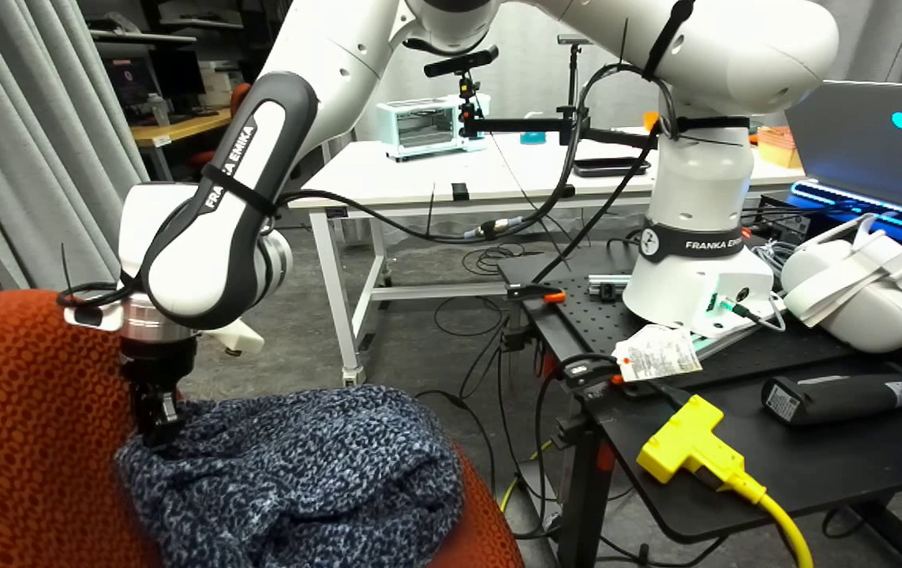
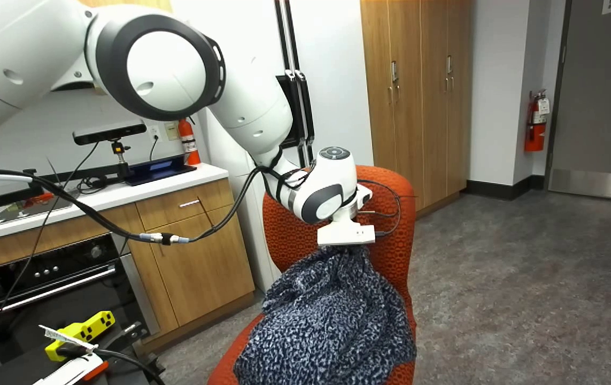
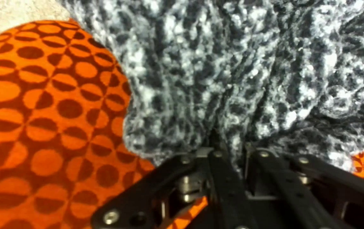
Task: Put the blanket on the seat of the chair then move it to the backrest of the chair
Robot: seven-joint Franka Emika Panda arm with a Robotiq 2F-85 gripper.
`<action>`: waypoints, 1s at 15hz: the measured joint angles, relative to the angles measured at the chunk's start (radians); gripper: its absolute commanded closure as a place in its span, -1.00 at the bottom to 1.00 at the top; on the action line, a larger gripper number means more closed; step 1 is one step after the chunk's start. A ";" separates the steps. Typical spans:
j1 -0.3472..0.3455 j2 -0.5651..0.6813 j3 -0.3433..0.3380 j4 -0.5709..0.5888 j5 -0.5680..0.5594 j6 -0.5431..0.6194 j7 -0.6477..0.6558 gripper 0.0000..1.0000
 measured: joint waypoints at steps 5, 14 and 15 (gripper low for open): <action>0.053 -0.158 -0.064 -0.148 0.000 0.000 0.135 0.97; 0.171 -0.618 -0.140 -0.611 -0.001 0.002 0.394 0.97; 0.171 -0.671 -0.148 -0.662 -0.001 0.001 0.413 0.97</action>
